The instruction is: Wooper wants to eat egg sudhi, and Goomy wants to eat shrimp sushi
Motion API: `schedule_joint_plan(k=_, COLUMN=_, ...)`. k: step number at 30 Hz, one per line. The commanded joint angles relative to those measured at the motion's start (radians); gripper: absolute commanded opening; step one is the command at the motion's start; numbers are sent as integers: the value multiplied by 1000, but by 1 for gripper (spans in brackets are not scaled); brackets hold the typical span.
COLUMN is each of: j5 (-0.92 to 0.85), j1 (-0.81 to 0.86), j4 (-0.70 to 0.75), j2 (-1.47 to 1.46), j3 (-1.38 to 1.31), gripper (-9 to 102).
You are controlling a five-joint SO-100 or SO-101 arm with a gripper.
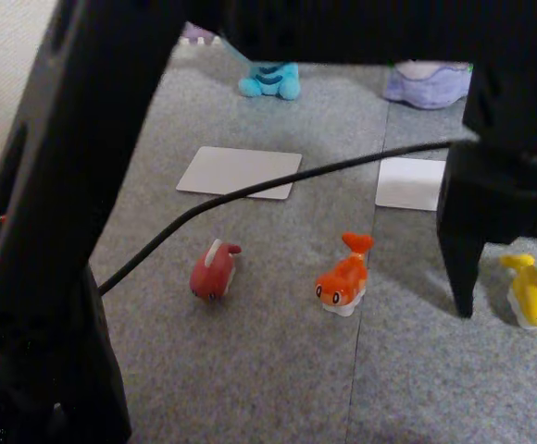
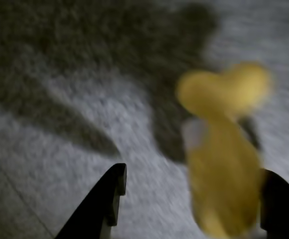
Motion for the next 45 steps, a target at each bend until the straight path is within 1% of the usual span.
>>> schedule_joint_plan(k=1, j5=-3, j1=6, j4=-2, j2=-9, j3=-43, gripper=30)
schedule_joint_plan(k=3, j5=-2, j1=3, j4=-3, j2=-14, j3=-43, gripper=29)
schedule_joint_plan(k=9, j5=12, j1=-9, j4=-5, j2=-12, j3=-44, gripper=14)
schedule_joint_plan(k=13, j5=18, j1=-28, j4=-5, j2=-11, j3=-46, gripper=7)
schedule_joint_plan(k=17, j5=23, j1=-31, j4=12, j2=8, j3=-46, gripper=4)
schedule_joint_plan(k=22, j5=104, j1=-71, j4=32, j2=109, j3=-46, gripper=3)
schedule_joint_plan(k=27, j5=239, j1=-212, j4=115, j2=258, j3=-46, gripper=3)
schedule_joint_plan(k=34, j5=463, j1=-491, j4=192, j2=359, j3=-46, gripper=3)
schedule_joint_plan(k=40, j5=673, j1=-723, j4=183, j2=354, j3=-37, gripper=3)
schedule_joint_plan(k=45, j5=792, j1=-847, j4=149, j2=353, j3=-35, gripper=3)
